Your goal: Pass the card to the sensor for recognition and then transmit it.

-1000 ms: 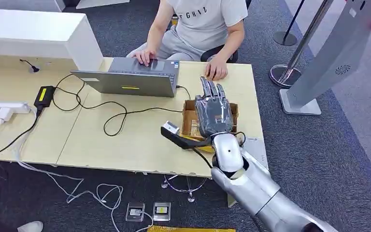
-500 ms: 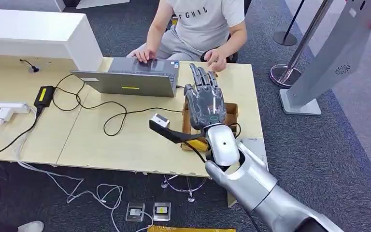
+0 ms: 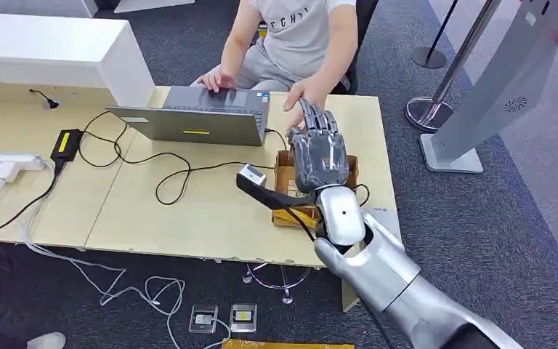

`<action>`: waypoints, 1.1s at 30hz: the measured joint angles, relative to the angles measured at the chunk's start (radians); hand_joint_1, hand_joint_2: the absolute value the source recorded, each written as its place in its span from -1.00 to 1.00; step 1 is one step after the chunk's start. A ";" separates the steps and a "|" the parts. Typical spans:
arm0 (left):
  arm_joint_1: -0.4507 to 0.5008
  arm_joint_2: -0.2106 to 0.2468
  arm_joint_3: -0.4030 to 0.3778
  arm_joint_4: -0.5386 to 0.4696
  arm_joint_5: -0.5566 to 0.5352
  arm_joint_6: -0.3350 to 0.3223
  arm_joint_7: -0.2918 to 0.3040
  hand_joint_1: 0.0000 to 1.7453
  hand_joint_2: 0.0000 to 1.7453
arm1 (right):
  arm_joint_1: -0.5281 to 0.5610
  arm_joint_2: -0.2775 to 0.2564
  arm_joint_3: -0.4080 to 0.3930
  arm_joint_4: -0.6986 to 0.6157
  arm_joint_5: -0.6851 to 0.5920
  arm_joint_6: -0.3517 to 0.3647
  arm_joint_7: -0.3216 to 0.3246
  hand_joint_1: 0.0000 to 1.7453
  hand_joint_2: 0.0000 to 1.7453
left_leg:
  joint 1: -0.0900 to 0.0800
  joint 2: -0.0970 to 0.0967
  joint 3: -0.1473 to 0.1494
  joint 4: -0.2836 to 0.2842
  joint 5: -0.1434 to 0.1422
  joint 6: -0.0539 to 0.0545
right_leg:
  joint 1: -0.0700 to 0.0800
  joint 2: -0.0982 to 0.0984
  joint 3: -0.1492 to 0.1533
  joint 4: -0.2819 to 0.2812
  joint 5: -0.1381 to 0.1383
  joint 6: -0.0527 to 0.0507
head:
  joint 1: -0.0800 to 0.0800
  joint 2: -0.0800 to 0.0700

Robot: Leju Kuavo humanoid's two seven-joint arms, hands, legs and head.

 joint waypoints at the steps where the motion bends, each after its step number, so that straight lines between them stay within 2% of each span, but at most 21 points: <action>1: 0.000 0.005 0.000 0.000 0.002 -0.012 0.000 -1.00 -1.00 | 0.000 0.000 0.000 0.005 0.000 -0.005 -0.003 1.00 1.00 | 0.000 0.000 0.000 0.000 0.000 0.000 | 0.000 0.000 0.000 0.000 0.000 0.000 | 0.000 0.000; 10: -0.001 0.026 0.000 0.000 0.008 -0.022 -0.011 -1.00 -1.00 | 0.000 0.010 0.000 0.048 -0.002 -0.032 -0.010 1.00 1.00 | 0.000 0.000 0.000 0.000 0.000 0.000 | 0.000 0.000 0.000 0.000 0.000 0.000 | 0.000 0.000; 11: -0.001 0.027 0.000 0.000 0.008 -0.022 -0.013 -1.00 -1.00 | 0.000 0.010 -0.001 0.051 -0.004 -0.036 -0.010 0.32 1.00 | 0.000 0.000 0.000 0.000 0.000 0.000 | 0.000 0.000 0.000 0.000 0.000 0.000 | 0.000 0.000; 12: -0.001 0.028 0.000 0.000 0.007 -0.022 -0.014 -1.00 -1.00 | 0.000 0.010 -0.002 0.053 -0.006 -0.041 -0.010 -1.00 1.00 | 0.000 0.000 0.000 0.000 0.000 0.000 | 0.000 0.000 0.000 0.000 0.000 0.000 | 0.000 0.000; 21: -0.001 0.031 -0.015 0.000 0.003 -0.012 -0.014 -1.00 -1.00 | 0.002 0.007 -0.002 0.084 0.055 -0.076 0.019 -1.00 1.00 | 0.000 0.000 0.000 0.000 0.000 0.000 | 0.000 0.000 0.000 0.000 0.000 0.000 | 0.000 0.000; 27: -0.001 0.031 -0.019 0.000 0.007 -0.013 -0.010 -1.00 -1.00 | 0.004 0.002 -0.003 0.098 0.049 -0.075 0.022 -1.00 1.00 | 0.000 0.000 0.000 0.000 0.000 0.000 | 0.000 0.000 0.000 0.000 0.000 0.000 | 0.000 0.000; 31: -0.001 0.032 -0.020 0.000 0.009 -0.014 0.003 -1.00 -1.00 | 0.001 -0.025 -0.013 0.093 0.077 -0.023 0.041 -1.00 1.00 | 0.000 0.000 0.000 0.000 0.000 0.000 | 0.000 0.000 0.000 0.000 0.000 0.000 | 0.000 0.000; 33: 0.000 0.032 -0.021 0.000 0.012 -0.013 0.013 -1.00 -1.00 | -0.001 -0.051 -0.027 0.081 0.047 -0.008 0.053 -1.00 1.00 | 0.000 0.000 0.000 0.000 0.000 0.000 | 0.000 0.000 0.000 0.000 0.000 0.000 | 0.000 0.000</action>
